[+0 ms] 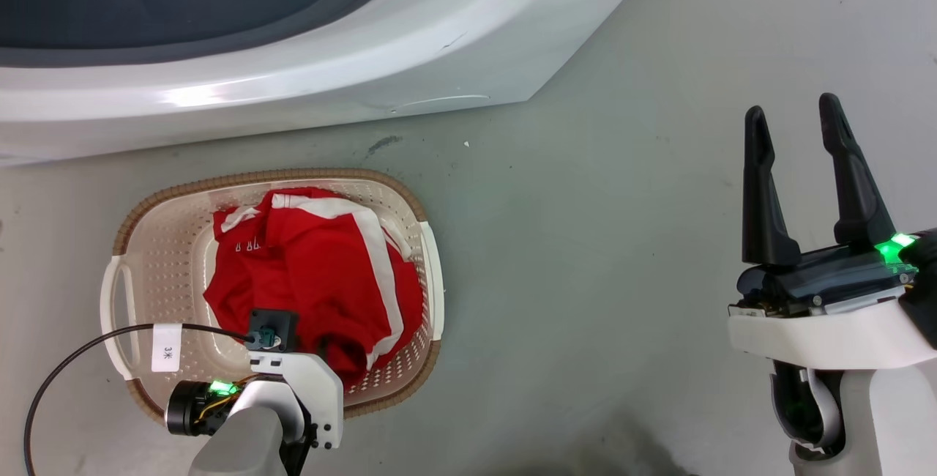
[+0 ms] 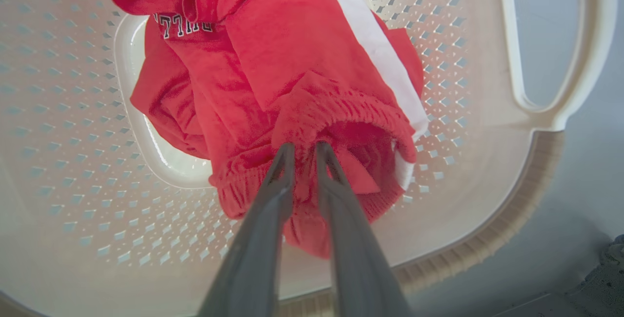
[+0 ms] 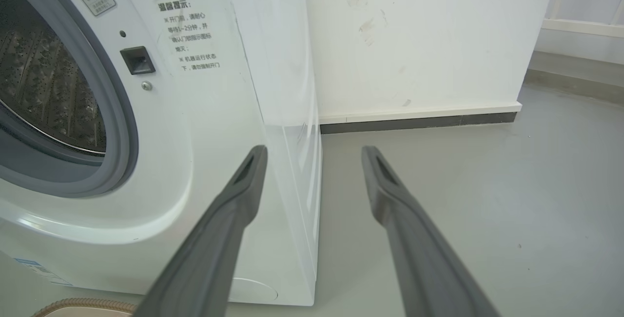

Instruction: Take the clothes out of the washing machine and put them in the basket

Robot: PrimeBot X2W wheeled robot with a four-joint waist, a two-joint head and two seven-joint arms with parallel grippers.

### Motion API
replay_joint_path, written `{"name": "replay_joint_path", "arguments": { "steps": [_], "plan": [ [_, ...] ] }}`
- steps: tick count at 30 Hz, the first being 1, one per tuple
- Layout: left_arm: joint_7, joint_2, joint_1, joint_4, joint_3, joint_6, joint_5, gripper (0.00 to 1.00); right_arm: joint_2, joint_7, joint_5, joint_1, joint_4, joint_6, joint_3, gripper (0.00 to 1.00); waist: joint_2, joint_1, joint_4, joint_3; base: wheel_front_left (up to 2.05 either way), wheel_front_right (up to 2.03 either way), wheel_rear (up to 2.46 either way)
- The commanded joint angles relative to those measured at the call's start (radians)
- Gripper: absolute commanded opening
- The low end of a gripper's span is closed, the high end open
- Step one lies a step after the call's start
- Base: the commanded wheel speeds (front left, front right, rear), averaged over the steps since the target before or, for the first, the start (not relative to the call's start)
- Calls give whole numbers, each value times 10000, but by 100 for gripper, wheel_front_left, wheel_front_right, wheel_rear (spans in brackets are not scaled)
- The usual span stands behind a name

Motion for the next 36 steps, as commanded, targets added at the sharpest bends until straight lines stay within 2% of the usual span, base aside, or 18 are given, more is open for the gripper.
{"name": "replay_joint_path", "arguments": {
  "steps": [1,12,25,36],
  "plan": [
    [-48,52,-34,18,15,33,-107,100,10,-23,-43,-25,55,-7,30,100,-1,-2,6,-161,0,0,0],
    [-332,1,973,-294,371,53,-552,100,8,-23,-57,660,465,-7,215,100,-1,-2,153,-1875,0,0,0],
    [-331,7,3415,-4351,1459,555,107,100,8,-23,-183,1956,896,-7,290,100,-1,-2,738,-4147,0,0,0],
    [-333,-377,4895,-7881,2829,755,1034,100,8,-23,-104,2524,1027,-7,239,100,-1,-2,982,-5051,0,0,0]
  ]
}}
